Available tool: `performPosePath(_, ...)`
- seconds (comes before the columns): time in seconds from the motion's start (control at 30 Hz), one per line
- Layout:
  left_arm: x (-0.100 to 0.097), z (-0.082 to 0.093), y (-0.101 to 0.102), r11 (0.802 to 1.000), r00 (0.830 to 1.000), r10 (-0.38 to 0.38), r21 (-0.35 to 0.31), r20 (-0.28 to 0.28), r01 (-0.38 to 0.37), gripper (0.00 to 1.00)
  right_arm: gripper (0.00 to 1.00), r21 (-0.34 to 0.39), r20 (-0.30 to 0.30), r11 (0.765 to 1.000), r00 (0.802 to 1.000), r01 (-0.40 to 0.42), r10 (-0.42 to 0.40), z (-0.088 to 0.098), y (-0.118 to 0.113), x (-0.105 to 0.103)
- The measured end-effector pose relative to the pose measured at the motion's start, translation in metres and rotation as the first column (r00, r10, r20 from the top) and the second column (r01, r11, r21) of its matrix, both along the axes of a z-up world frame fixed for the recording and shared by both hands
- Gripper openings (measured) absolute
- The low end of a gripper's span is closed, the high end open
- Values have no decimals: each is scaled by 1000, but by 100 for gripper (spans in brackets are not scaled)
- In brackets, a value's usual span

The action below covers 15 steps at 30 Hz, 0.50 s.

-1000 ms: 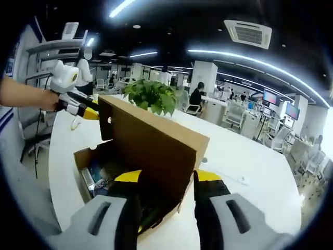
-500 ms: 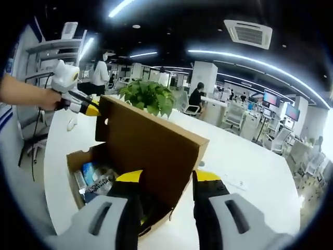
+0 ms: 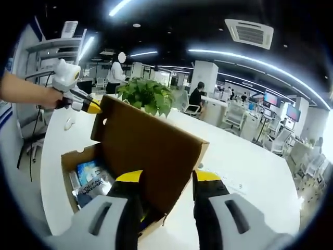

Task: Operate the shoe box by opening the lid, removing the specified soft item, and placing it in the target area until the item is outside and the box remains undamaged.

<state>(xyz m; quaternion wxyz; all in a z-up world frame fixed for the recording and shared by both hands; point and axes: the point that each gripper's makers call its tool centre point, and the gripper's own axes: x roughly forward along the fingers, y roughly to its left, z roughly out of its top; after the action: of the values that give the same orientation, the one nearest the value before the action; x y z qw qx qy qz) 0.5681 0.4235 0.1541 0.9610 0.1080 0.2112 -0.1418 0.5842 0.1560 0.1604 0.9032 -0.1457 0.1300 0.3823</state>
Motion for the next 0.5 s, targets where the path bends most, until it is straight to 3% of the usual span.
performPosePath(0.3, 13, -5, 3, 999, 1000, -18, 40, 2, 18, 4, 34, 9, -7, 1000, 1000, 4, -4, -3, 2, 12)
performPosePath(0.5, 21, -7, 5, 1000, 1000, 5, 22, -2, -5, 1, 33, 10, -14, 1000, 1000, 8, -8, -7, 3, 19)
